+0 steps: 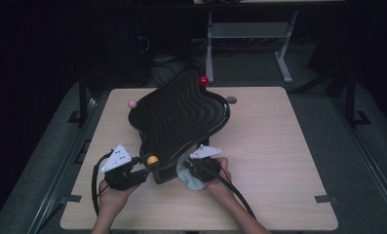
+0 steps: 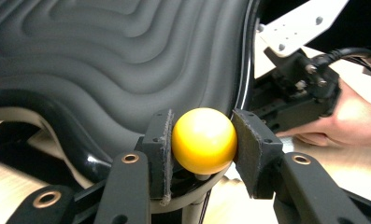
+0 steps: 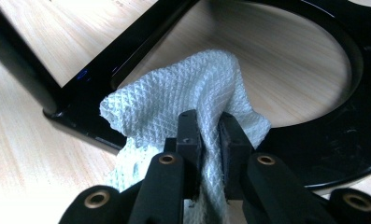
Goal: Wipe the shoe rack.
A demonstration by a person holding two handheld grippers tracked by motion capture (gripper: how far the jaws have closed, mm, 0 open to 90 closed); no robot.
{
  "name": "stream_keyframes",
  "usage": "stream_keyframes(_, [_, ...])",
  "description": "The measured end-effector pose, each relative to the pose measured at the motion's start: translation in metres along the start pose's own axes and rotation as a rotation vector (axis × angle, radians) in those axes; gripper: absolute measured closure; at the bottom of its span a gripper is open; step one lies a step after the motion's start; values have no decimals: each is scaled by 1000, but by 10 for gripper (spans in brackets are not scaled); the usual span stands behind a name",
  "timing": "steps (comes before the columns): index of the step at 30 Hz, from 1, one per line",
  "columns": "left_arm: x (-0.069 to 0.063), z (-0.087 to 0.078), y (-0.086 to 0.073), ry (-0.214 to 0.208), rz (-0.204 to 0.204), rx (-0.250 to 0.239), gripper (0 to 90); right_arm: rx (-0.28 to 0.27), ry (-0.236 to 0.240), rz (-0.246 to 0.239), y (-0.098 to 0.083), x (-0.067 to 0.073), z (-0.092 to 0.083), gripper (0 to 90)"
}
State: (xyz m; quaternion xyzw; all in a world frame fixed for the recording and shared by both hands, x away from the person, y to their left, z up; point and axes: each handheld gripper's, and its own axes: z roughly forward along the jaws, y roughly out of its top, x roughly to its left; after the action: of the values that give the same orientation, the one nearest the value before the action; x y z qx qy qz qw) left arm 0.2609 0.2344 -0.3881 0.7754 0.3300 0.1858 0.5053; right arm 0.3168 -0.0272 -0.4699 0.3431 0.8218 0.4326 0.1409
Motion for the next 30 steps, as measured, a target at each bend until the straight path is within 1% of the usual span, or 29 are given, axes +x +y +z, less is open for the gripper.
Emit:
stream_keyframes(2, [2,-2,0,32,-4,4,596,3,-1,-3,1,3,1,811])
stream_keyframes(4, [4,-3,-1,61,-24,0,579,2,7,-2,2,6,3,810])
stream_keyframes(6, [5,-3,-1,58,-37,-3,567,5,9,-6,2,6,3,809])
stream_keyframes(8, [4,-2,-1,55,-33,-3,580,5,9,-7,3,7,3,808])
stream_keyframes(9, [3,-1,-1,60,-27,-2,596,6,11,-5,3,7,3,808])
stream_keyframes(12, [3,-1,-1,47,-17,-1,604,12,11,-9,3,7,2,808])
stream_keyframes(14, [1,-1,-1,35,-7,-2,605,7,32,-4,3,8,0,808])
stream_keyframes(17, [-1,-1,-2,15,7,-2,606,6,60,-26,2,15,0,808])
stream_keyframes(18, [-1,-1,-2,9,11,-2,606,6,62,-35,2,16,0,808])
stream_keyframes(19, [-1,-2,-2,5,16,-1,606,8,58,-42,2,17,0,807])
stream_keyframes(21, [-2,-3,-3,-11,25,-2,606,11,48,-35,1,13,-2,807])
stream_keyframes(23, [-3,-3,-3,-23,32,-2,606,11,19,-33,1,7,-5,806])
stream_keyframes(25, [-5,-3,-3,-38,40,-1,606,14,-9,-10,-1,-1,-10,807])
stream_keyframes(26, [-5,-2,-3,-45,44,-2,606,15,-24,-12,-2,-6,-12,807])
stream_keyframes(27, [-6,-2,-3,-51,47,-3,606,16,-34,-1,-3,-10,-15,807])
stream_keyframes(28, [-7,-1,-2,-58,49,-2,606,13,-41,10,-5,-13,-16,807])
stream_keyframes(30, [-8,-1,-2,-65,56,1,606,11,-28,22,-8,-13,-18,807])
